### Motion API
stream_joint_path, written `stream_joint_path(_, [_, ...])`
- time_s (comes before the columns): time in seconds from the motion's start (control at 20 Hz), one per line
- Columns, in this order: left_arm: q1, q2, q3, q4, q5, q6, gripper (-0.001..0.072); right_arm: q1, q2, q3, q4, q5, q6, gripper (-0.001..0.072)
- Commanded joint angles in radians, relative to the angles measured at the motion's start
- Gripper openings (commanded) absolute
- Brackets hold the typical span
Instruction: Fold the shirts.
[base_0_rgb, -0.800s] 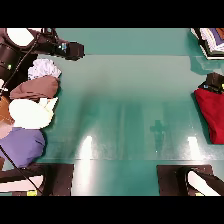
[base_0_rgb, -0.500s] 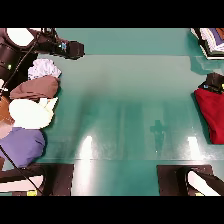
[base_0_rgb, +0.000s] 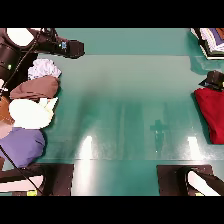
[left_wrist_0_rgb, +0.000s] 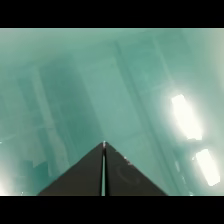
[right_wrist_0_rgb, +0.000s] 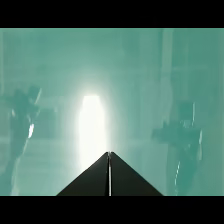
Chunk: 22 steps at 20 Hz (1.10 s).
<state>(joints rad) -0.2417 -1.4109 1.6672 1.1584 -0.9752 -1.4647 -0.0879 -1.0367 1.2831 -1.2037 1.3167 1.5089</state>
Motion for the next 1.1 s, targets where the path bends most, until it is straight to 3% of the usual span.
stream_joint_path(0.0, [-0.001, -0.006, 0.0, 0.085, 0.053, 0.051, 0.0064, 0.001, 0.0, 0.001, 0.001, -0.077, 0.0, 0.0012])
stream_joint_path(0.05, [0.002, -0.011, 0.0, 0.175, 0.074, 0.045, 0.0348, 0.001, -0.001, 0.001, 0.001, -0.076, 0.0, 0.0012])
stream_joint_path(0.1, [0.009, -0.023, -0.001, 0.267, 0.101, -0.005, 0.052, 0.001, 0.0, 0.001, 0.001, -0.074, 0.0, 0.0012])
stream_joint_path(0.25, [0.09, -0.1, -0.002, 0.457, 0.116, -0.151, 0.0518, 0.001, -0.001, 0.001, 0.009, -0.063, 0.0, 0.0012])
stream_joint_path(0.45, [0.258, -0.249, -0.002, 0.451, 0.13, -0.241, 0.0519, 0.001, -0.001, 0.001, 0.009, -0.031, 0.0, 0.0012])
stream_joint_path(0.65, [0.36, -0.353, -0.001, 0.422, 0.203, -0.24, 0.0519, 0.001, -0.001, 0.0, 0.009, 0.004, 0.001, 0.0012])
stream_joint_path(0.95, [0.401, -0.439, -0.001, 0.421, 0.256, -0.238, 0.0516, 0.001, -0.001, 0.0, 0.009, 0.003, 0.001, 0.0012])
stream_joint_path(1.0, [0.401, -0.439, -0.001, 0.42, 0.271, -0.238, 0.0475, 0.001, -0.001, 0.0, 0.009, 0.003, 0.001, 0.0012])
stream_joint_path(1.05, [0.4, -0.439, 0.001, 0.418, 0.285, -0.237, 0.0271, 0.001, -0.001, 0.0, 0.009, 0.003, 0.001, 0.0012])
